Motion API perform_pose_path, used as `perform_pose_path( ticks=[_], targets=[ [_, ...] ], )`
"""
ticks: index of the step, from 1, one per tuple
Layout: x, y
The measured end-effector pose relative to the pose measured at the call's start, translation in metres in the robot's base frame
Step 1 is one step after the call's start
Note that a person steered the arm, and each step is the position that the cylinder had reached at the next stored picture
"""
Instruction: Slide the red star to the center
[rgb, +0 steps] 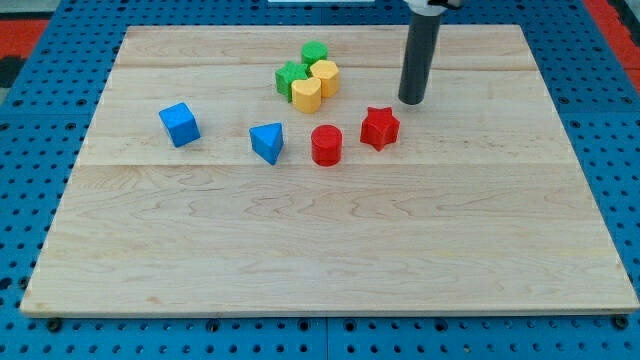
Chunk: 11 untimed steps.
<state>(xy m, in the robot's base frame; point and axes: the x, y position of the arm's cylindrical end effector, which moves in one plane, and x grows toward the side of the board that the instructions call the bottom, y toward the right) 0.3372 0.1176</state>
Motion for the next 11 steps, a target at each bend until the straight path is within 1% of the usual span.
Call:
perform_pose_path(
  ticks=[2, 3, 5, 6, 7, 8, 9, 10, 11],
  targets=[
    [0.0, 0.005],
    [-0.002, 0.021],
    [-0.002, 0.022],
    [0.003, 0.022],
    [0.033, 0.022],
    [0.066, -0.019],
    [0.088, -0.111],
    [0.087, -0.082],
    [0.075, -0.073]
  ],
)
